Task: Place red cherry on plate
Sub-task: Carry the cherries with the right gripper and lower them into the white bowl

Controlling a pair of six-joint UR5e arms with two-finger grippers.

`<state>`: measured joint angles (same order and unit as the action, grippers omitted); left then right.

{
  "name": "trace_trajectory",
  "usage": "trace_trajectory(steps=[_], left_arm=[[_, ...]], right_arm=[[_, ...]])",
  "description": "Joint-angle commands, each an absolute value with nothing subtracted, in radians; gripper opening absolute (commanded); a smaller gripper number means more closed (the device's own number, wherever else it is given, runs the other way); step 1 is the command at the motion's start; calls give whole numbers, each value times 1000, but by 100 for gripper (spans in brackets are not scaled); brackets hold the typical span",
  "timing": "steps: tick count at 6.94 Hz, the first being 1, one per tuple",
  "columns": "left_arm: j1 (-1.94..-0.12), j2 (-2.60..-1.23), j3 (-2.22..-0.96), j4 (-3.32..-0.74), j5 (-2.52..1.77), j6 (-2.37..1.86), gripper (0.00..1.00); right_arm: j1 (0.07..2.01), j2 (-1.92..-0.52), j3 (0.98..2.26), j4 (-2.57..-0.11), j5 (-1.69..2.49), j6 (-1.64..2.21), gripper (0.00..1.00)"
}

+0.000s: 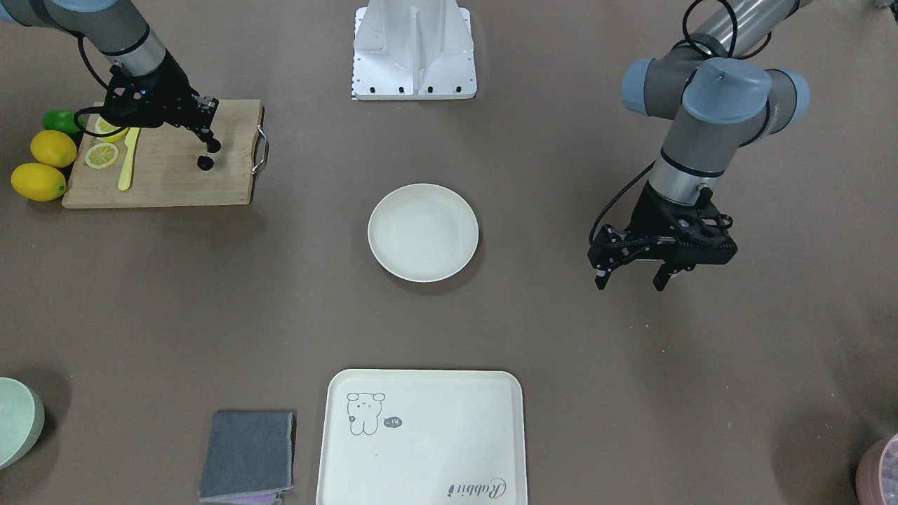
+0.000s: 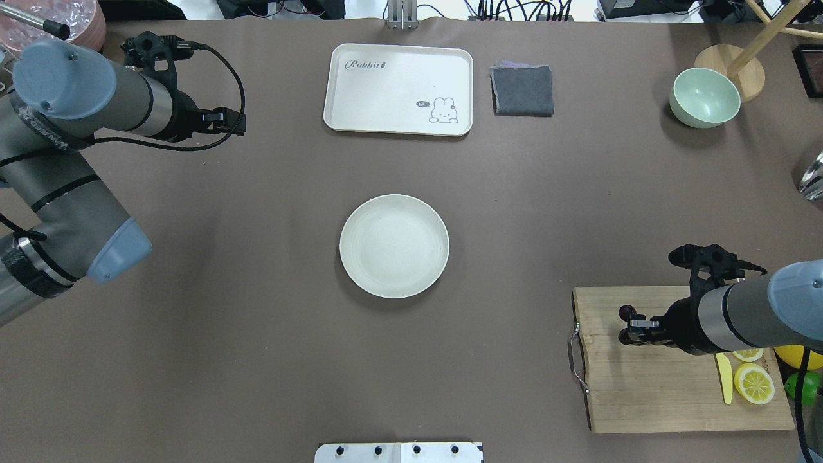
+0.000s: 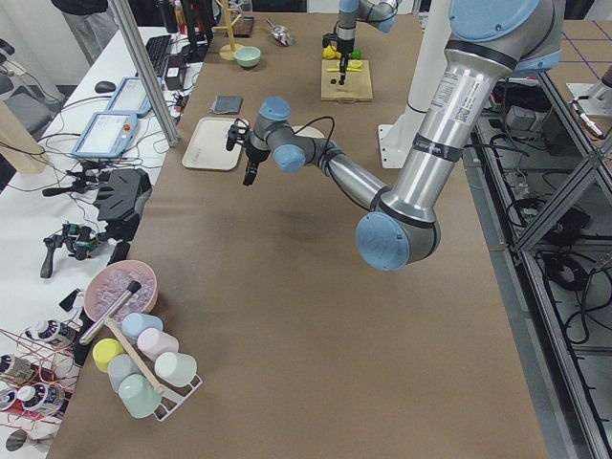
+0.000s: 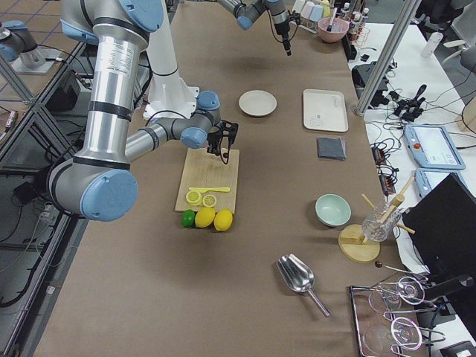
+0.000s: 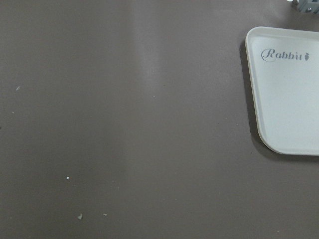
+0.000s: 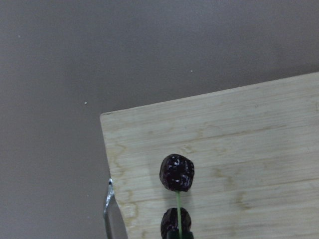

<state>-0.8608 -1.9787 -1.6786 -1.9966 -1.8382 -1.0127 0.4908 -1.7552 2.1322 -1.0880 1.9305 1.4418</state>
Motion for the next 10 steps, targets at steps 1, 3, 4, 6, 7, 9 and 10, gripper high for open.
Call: trace_trajectory(steps=[1, 3, 4, 6, 7, 9, 10], left_arm=[[-947, -1944, -1646, -1991, -1862, -811, 98], [-1033, -1941, -1585, -1993, -1917, -692, 98], [-1063, -1907, -1565, -2002, -1942, -669, 98], [-1101, -1884, -1563, -2003, -1945, -622, 98], [-1107, -1884, -1563, -2000, -1945, -612, 98], [-1115, -1884, -1554, -2002, -1945, -611, 98], [-1115, -1882, -1549, -2003, -1945, -611, 98]], right_arm=[[570, -1494, 2115, -1336, 1959, 1428, 0], [578, -1172, 1949, -1517, 1912, 1373, 0], [578, -1043, 1821, -1514, 1890, 1373, 0], [563, -893, 1671, -1508, 1887, 1376, 0], [540, -852, 1622, -1506, 1887, 1374, 0], [477, -824, 1609, -1506, 1872, 1377, 0], [457, -795, 1570, -1488, 1833, 1381, 0]])
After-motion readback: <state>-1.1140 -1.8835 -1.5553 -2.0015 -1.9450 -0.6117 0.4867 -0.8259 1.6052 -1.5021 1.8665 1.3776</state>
